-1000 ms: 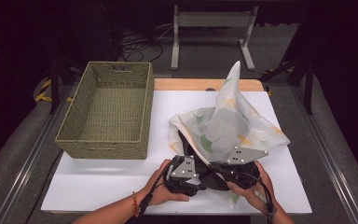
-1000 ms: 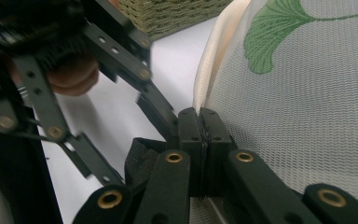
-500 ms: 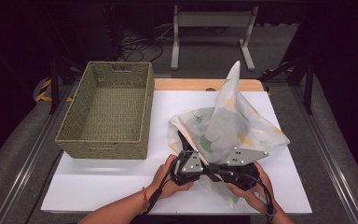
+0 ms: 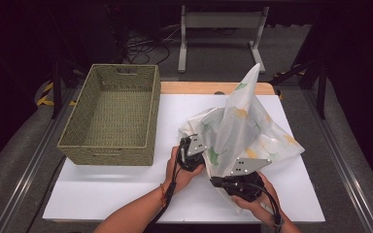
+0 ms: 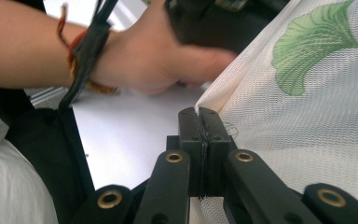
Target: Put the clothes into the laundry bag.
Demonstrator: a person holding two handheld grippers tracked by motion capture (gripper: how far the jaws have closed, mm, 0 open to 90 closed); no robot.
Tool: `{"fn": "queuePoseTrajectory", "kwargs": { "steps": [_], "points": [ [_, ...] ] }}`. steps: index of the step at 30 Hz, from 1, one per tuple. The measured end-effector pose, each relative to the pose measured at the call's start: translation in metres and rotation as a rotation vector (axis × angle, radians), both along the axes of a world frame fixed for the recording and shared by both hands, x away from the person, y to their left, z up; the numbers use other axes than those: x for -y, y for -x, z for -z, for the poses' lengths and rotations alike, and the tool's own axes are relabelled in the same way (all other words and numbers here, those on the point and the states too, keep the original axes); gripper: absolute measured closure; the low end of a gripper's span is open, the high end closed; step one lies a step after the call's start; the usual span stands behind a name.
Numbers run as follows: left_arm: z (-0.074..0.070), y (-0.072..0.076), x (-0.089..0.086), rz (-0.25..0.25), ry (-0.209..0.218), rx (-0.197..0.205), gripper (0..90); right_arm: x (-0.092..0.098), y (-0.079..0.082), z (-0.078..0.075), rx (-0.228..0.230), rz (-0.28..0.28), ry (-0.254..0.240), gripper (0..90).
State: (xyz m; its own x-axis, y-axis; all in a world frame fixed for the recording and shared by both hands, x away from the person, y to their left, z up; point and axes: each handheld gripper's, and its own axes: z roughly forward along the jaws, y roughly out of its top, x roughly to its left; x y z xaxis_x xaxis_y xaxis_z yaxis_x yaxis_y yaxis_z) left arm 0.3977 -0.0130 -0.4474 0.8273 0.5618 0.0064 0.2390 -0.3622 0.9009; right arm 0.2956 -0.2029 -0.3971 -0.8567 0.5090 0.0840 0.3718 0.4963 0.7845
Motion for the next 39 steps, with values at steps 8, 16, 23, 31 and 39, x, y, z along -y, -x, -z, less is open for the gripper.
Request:
{"fn": "queuePoseTrajectory", "kwargs": {
  "steps": [8,16,23,31,39],
  "points": [
    [-0.002,-0.011,-0.013,-0.047,-0.005,-0.008,88.2,0.004,-0.002,0.001,0.060,0.043,0.087,89.4],
    [-0.002,-0.017,-0.023,-0.100,-0.036,-0.017,87.0,0.009,-0.006,0.003,0.050,0.066,0.098,89.4],
    [-0.016,-0.001,-0.042,-0.016,-0.014,-0.003,72.9,0.012,-0.009,0.007,0.050,0.090,0.113,89.3],
    [-0.018,0.025,-0.064,0.075,-0.086,-0.016,46.9,0.012,-0.008,0.002,0.059,0.088,0.084,89.3],
    [-0.001,0.004,-0.043,0.058,-0.104,-0.122,26.4,0.008,-0.002,-0.003,0.058,0.051,0.053,89.3]
  ]
}}
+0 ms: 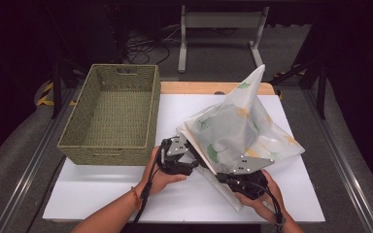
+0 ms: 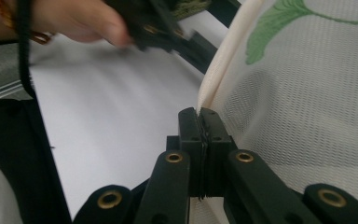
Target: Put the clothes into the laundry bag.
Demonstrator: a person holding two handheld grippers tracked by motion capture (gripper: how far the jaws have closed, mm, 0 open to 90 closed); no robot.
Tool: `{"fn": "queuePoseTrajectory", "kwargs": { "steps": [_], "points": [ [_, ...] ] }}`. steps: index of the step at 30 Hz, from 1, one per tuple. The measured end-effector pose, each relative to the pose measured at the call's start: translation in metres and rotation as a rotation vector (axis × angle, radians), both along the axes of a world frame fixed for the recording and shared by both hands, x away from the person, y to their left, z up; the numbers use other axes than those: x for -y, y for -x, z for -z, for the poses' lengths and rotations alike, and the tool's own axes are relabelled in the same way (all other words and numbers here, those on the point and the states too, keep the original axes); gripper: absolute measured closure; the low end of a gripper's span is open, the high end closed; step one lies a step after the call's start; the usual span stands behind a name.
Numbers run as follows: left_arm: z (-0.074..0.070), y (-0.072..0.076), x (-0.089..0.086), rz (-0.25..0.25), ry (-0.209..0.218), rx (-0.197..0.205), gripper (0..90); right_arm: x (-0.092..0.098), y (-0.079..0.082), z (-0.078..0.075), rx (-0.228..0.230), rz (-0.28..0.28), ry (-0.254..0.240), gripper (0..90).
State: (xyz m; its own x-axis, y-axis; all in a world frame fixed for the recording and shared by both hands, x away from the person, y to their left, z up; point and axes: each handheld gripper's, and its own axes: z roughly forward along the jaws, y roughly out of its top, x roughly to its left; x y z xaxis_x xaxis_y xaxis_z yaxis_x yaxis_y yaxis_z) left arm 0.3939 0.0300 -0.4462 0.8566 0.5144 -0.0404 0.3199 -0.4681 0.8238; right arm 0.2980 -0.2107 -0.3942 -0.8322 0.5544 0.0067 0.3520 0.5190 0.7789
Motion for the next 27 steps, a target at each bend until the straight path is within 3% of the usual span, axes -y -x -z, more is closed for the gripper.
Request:
{"fn": "queuePoseTrajectory", "kwargs": {
  "steps": [2,5,7,10,11,14,16,18,21,25,27],
  "points": [
    [0.004,-0.007,0.009,0.023,0.000,-0.004,27.5,-0.002,0.002,-0.001,0.005,-0.012,-0.001,89.3],
    [0.005,-0.016,0.020,0.034,0.043,-0.014,35.3,-0.002,0.002,-0.001,0.003,-0.015,-0.005,89.3],
    [0.006,-0.020,0.025,0.041,0.078,-0.031,48.0,-0.001,0.002,-0.001,-0.003,-0.020,-0.012,89.3],
    [0.003,-0.023,0.034,0.083,0.139,-0.027,76.8,-0.004,0.006,-0.002,0.006,-0.039,-0.019,89.3],
    [0.003,-0.023,0.034,0.083,0.139,-0.027,78.0,-0.004,0.006,-0.002,0.006,-0.039,-0.019,89.3],
    [-0.007,-0.016,0.042,0.125,0.198,-0.001,78.3,-0.004,0.008,-0.005,0.019,-0.048,-0.023,89.3],
    [-0.011,-0.015,0.047,0.129,0.192,0.021,78.3,-0.001,0.006,-0.005,0.025,-0.034,-0.019,89.3],
    [-0.009,-0.018,0.052,0.118,0.193,0.018,78.3,0.002,0.004,-0.004,0.021,-0.024,-0.026,89.3],
    [0.002,-0.028,0.060,0.084,0.139,0.039,77.5,0.002,0.003,-0.003,0.009,-0.016,-0.028,89.3],
    [0.008,-0.036,0.051,0.080,0.155,0.004,71.2,0.004,0.002,-0.004,0.007,0.003,-0.027,89.3],
    [0.004,-0.033,0.047,0.084,0.109,0.028,64.3,0.007,0.000,-0.003,0.012,0.026,-0.030,89.3]
  ]
}}
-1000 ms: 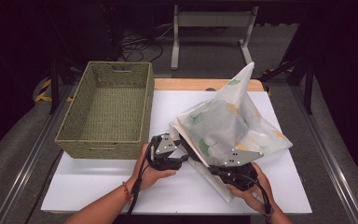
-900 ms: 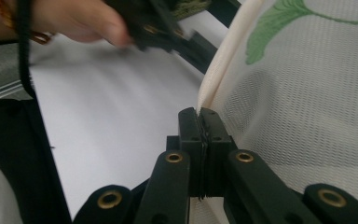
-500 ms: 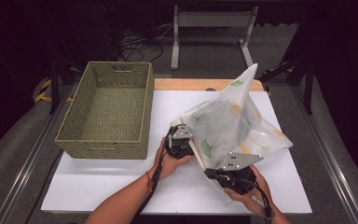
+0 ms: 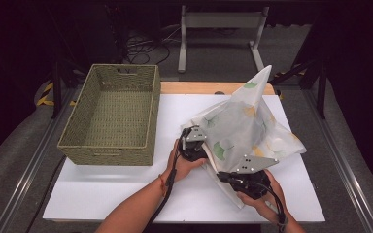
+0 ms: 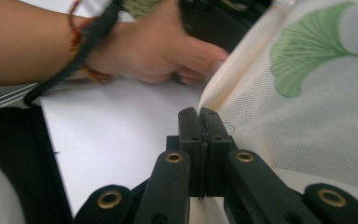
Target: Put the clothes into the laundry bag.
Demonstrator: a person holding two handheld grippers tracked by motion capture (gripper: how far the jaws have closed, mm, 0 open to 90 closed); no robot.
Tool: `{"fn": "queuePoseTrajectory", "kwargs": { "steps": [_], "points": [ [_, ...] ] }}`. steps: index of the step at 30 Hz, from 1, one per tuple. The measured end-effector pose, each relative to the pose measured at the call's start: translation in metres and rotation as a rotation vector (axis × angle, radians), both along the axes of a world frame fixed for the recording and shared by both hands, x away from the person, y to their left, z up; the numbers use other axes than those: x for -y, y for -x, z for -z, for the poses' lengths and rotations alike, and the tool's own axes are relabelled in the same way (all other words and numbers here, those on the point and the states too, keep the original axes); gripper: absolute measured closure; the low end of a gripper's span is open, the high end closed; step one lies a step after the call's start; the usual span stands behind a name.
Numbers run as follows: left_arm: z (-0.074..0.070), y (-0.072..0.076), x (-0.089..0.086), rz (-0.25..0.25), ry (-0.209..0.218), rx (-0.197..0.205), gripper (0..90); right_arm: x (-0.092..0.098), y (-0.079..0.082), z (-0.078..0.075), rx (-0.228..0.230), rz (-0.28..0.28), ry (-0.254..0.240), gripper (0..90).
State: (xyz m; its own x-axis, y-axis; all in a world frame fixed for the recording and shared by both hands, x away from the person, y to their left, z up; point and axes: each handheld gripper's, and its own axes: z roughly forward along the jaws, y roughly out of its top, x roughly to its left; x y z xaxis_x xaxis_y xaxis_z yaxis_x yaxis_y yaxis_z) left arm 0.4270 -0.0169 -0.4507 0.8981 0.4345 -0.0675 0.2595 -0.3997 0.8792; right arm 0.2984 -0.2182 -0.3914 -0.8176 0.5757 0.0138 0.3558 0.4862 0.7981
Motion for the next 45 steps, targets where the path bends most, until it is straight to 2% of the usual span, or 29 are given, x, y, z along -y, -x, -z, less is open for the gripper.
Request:
{"fn": "queuePoseTrajectory", "kwargs": {
  "steps": [2,4,5,8,10,13,14,15,16,17,20,21,23,27,28,29,30,32,33,34,36,37,38,39,42,45],
  "points": [
    [-0.005,0.006,-0.005,0.009,-0.035,0.029,55.4,0.005,-0.002,0.000,0.006,0.026,-0.019,89.3],
    [-0.012,0.014,-0.011,0.010,-0.063,0.040,46.3,0.009,-0.003,-0.003,0.029,0.056,-0.034,89.3],
    [-0.015,0.019,-0.016,0.012,-0.066,0.053,41.9,0.011,-0.003,-0.004,0.038,0.067,-0.045,89.3],
    [-0.026,0.032,-0.035,0.031,-0.057,0.057,33.0,0.016,-0.002,-0.009,0.060,0.097,-0.076,89.3],
    [-0.031,0.040,-0.045,0.031,-0.071,0.089,33.0,0.018,-0.002,-0.010,0.062,0.098,-0.086,89.3],
    [-0.032,0.045,-0.052,0.052,-0.080,0.077,34.6,0.017,-0.002,-0.011,0.065,0.102,-0.088,89.2],
    [-0.026,0.050,-0.054,0.061,-0.122,0.077,37.0,0.016,-0.001,-0.011,0.064,0.095,-0.089,89.2],
    [-0.026,0.050,-0.054,0.061,-0.122,0.077,38.2,0.016,-0.001,-0.011,0.064,0.095,-0.089,89.2],
    [-0.020,0.050,-0.054,0.064,-0.161,0.063,38.2,0.015,0.000,-0.012,0.064,0.093,-0.091,89.2],
    [-0.016,0.049,-0.052,0.046,-0.193,0.052,39.0,0.015,0.000,-0.012,0.067,0.089,-0.092,89.2],
    [-0.004,0.041,-0.049,0.016,-0.185,-0.006,37.0,0.014,0.002,-0.014,0.070,0.081,-0.095,89.2],
    [-0.001,0.036,-0.044,-0.002,-0.191,0.005,35.1,0.013,0.003,-0.014,0.071,0.075,-0.094,89.2],
    [0.001,0.032,-0.040,-0.003,-0.199,0.008,34.1,0.013,0.003,-0.014,0.068,0.072,-0.095,89.2],
    [0.010,0.021,-0.028,0.012,-0.205,-0.025,31.1,0.012,0.003,-0.012,0.056,0.055,-0.084,89.2],
    [0.012,0.018,-0.024,0.014,-0.209,-0.052,31.3,0.012,0.003,-0.012,0.054,0.053,-0.085,89.2],
    [0.012,0.016,-0.021,0.011,-0.223,-0.055,30.4,0.012,0.003,-0.012,0.053,0.052,-0.086,89.2],
    [0.011,0.015,-0.019,0.005,-0.213,-0.054,30.5,0.012,0.003,-0.012,0.051,0.051,-0.085,89.2],
    [0.011,0.013,-0.014,0.003,-0.226,-0.072,36.7,0.011,0.003,-0.012,0.050,0.050,-0.082,89.2],
    [0.012,0.013,-0.012,0.008,-0.253,-0.060,40.3,0.011,0.003,-0.012,0.050,0.050,-0.081,89.2],
    [0.012,0.013,-0.011,0.024,-0.256,-0.049,45.6,0.011,0.003,-0.011,0.048,0.049,-0.076,89.2],
    [0.010,0.014,-0.011,0.036,-0.268,-0.034,67.5,0.010,0.002,-0.009,0.051,0.050,-0.061,89.2],
    [0.009,0.015,-0.011,0.042,-0.275,-0.031,67.5,0.010,0.002,-0.009,0.051,0.050,-0.061,89.2],
    [0.008,0.015,-0.013,0.047,-0.286,-0.024,71.9,0.011,0.002,-0.009,0.048,0.050,-0.062,89.2],
    [0.007,0.015,-0.015,0.050,-0.282,-0.027,77.9,0.011,0.002,-0.008,0.047,0.050,-0.059,89.2],
    [0.004,0.017,-0.024,0.073,-0.270,-0.035,88.4,0.010,0.002,-0.008,0.043,0.047,-0.059,89.2],
    [0.000,0.026,-0.035,0.090,-0.266,-0.020,90.0,0.010,0.003,-0.009,0.042,0.039,-0.062,89.2]
  ]
}}
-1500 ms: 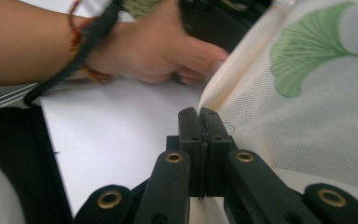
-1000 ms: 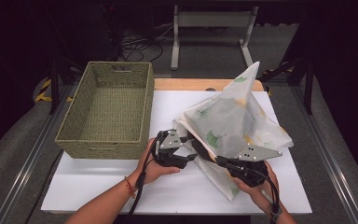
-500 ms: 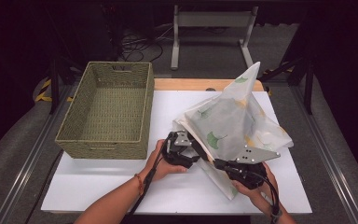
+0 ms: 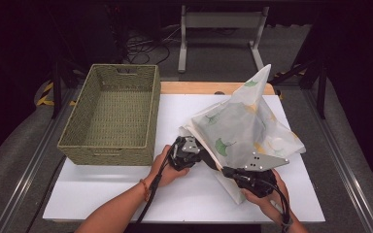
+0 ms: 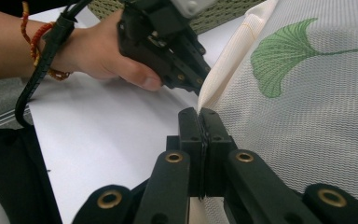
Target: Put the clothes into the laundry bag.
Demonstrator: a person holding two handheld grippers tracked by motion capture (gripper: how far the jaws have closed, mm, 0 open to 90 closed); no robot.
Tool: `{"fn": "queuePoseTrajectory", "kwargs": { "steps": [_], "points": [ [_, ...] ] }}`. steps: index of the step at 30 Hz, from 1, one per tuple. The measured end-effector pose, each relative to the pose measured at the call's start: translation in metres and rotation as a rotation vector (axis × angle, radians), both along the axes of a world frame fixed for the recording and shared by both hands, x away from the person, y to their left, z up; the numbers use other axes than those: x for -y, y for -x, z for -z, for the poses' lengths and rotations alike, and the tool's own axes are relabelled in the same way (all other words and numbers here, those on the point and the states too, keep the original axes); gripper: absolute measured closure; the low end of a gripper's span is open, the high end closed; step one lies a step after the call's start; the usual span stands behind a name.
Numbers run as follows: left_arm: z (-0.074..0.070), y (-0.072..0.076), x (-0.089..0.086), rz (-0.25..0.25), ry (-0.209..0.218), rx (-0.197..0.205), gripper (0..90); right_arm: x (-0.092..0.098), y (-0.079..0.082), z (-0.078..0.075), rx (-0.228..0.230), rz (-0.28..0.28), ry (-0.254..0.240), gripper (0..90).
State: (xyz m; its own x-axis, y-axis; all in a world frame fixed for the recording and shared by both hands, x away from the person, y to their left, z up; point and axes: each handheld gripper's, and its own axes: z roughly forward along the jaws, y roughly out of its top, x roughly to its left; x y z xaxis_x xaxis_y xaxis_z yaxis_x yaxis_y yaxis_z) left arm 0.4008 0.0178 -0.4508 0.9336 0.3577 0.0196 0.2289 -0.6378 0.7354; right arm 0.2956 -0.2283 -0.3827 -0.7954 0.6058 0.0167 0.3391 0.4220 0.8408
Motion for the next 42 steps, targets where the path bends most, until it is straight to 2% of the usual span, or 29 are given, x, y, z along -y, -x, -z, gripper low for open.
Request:
{"fn": "queuePoseTrajectory", "kwargs": {
  "steps": [2,6,7,8,11,12,16,17,18,20,22,23,24,25,28,29,31,33,34,36,39,41,42],
  "points": [
    [-0.004,0.008,-0.006,0.026,-0.006,0.028,90.0,0.000,0.000,-0.001,-0.001,-0.004,-0.002,89.2],
    [-0.013,0.027,-0.014,0.059,-0.027,0.045,90.0,-0.002,0.002,-0.001,-0.003,-0.023,-0.002,89.2],
    [-0.013,0.035,-0.017,0.073,-0.039,0.034,90.0,-0.003,0.003,-0.002,-0.005,-0.033,-0.002,89.2],
    [-0.013,0.035,-0.017,0.073,-0.039,0.034,90.0,-0.003,0.003,-0.002,-0.005,-0.033,-0.002,89.2],
    [-0.011,0.050,-0.021,0.103,-0.053,0.036,90.0,-0.007,0.003,0.000,-0.016,-0.053,0.014,89.2],
    [-0.010,0.053,-0.022,0.107,-0.057,0.025,90.0,-0.008,0.003,0.001,-0.022,-0.057,0.021,89.2],
    [-0.010,0.059,-0.027,0.115,-0.062,0.011,89.3,-0.011,0.004,0.003,-0.028,-0.072,0.036,89.2],
    [-0.011,0.059,-0.034,0.081,-0.030,-0.009,85.4,-0.011,0.004,0.003,-0.027,-0.074,0.035,89.2],
    [-0.011,0.059,-0.034,0.081,-0.030,-0.009,77.7,-0.011,0.004,0.003,-0.027,-0.074,0.035,89.2],
    [-0.013,0.057,-0.044,0.066,0.010,-0.012,74.8,-0.011,0.005,0.002,-0.024,-0.073,0.035,89.2],
    [-0.016,0.055,-0.056,0.039,0.061,-0.022,63.7,-0.009,0.005,0.001,-0.021,-0.068,0.034,89.2],
    [-0.019,0.054,-0.062,0.011,0.072,-0.008,56.8,-0.008,0.006,0.000,-0.017,-0.064,0.032,89.2],
    [-0.019,0.053,-0.064,-0.014,0.076,0.006,53.9,-0.006,0.006,-0.002,-0.013,-0.057,0.025,89.2],
    [-0.019,0.048,-0.066,-0.068,0.076,0.006,50.5,-0.005,0.006,-0.003,-0.010,-0.054,0.019,89.2],
    [-0.012,0.036,-0.059,-0.110,0.050,-0.007,44.8,-0.004,0.006,-0.004,-0.005,-0.049,0.014,89.2],
    [-0.010,0.033,-0.056,-0.110,0.050,-0.017,45.2,-0.005,0.007,-0.004,-0.005,-0.053,0.019,89.2],
    [-0.005,0.025,-0.045,-0.133,0.032,0.002,44.9,-0.007,0.008,-0.004,-0.002,-0.056,0.025,89.2],
    [-0.006,0.022,-0.038,-0.109,0.045,0.002,48.3,-0.008,0.008,-0.004,-0.002,-0.061,0.030,89.2],
    [-0.007,0.022,-0.032,-0.103,0.045,0.025,49.5,-0.008,0.008,-0.003,-0.002,-0.061,0.033,89.2],
    [-0.011,0.021,-0.024,-0.052,0.085,0.037,66.0,-0.007,0.006,0.000,-0.013,-0.061,0.036,89.2],
    [-0.013,0.017,-0.007,0.014,0.116,0.024,77.5,-0.008,0.005,0.002,-0.027,-0.066,0.030,89.2],
    [-0.011,0.012,0.002,0.038,0.140,0.003,81.1,-0.010,0.006,0.003,-0.032,-0.076,0.024,89.2],
    [-0.010,0.010,0.006,0.037,0.154,0.000,81.9,-0.013,0.008,0.002,-0.018,-0.080,0.023,89.2]
  ]
}}
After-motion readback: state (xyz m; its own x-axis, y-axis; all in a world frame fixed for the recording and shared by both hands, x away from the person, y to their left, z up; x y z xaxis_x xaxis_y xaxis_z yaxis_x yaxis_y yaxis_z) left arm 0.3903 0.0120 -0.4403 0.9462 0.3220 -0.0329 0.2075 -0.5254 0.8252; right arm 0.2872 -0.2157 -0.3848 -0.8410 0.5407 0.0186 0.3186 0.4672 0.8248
